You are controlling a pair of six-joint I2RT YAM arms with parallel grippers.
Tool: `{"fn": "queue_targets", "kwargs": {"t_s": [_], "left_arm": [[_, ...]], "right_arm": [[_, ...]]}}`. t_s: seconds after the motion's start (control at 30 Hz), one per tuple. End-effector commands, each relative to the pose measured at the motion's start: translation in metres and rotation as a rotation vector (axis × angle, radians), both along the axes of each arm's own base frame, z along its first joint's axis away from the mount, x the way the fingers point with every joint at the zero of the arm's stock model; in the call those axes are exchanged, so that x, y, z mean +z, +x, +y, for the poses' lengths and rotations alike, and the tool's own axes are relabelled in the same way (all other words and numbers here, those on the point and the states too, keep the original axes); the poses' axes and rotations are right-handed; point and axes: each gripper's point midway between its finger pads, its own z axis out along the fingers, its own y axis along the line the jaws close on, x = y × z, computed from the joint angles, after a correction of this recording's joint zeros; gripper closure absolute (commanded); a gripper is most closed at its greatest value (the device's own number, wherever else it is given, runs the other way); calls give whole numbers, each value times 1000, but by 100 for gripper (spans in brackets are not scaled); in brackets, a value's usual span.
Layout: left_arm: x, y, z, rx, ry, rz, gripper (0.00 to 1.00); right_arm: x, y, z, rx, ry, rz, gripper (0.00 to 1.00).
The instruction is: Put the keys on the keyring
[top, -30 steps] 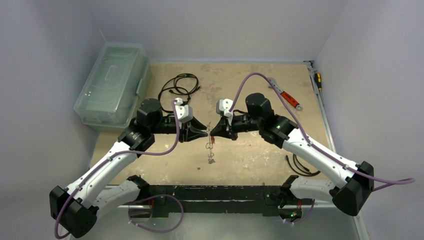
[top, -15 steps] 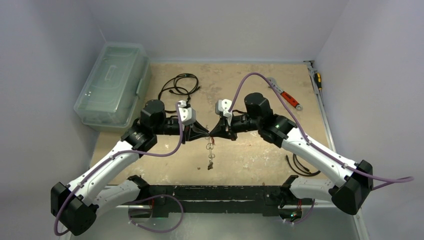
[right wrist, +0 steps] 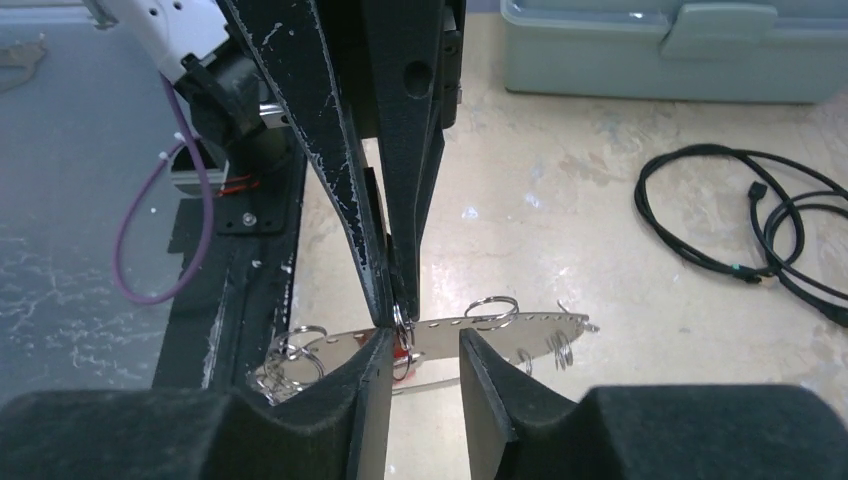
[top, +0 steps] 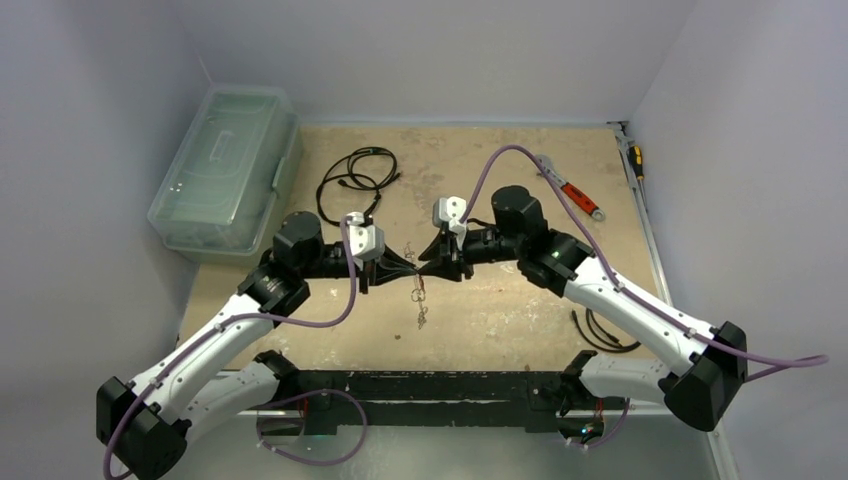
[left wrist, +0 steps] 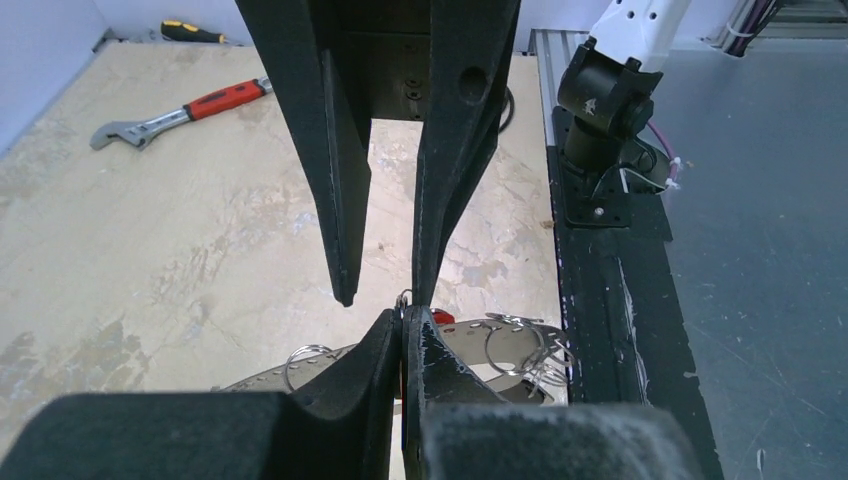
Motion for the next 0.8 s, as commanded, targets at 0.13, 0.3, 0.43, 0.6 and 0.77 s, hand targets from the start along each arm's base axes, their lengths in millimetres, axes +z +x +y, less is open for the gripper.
{"fn": "queue_targets", "kwargs": {"t_s": [0.13, 0.3, 0.43, 0.6, 0.77], "left_arm": [[38, -9, 2, 5, -140, -115, 100], [46, -12, 3, 6, -179, -110, 100], [50, -12, 3, 8, -195, -108, 100], [54, -13, 4, 14, -215, -114, 100], [58, -14, 5, 18, -230, -117, 100]], "right_arm": [[39, -3, 4, 0, 156, -91, 63], [44, -9, 3, 16, 188, -97, 65], [48, -12, 2, 28, 212, -96, 69], [46, -14, 3, 34, 217, -88, 69], [47, -16, 2, 35, 232, -87, 67]]}}
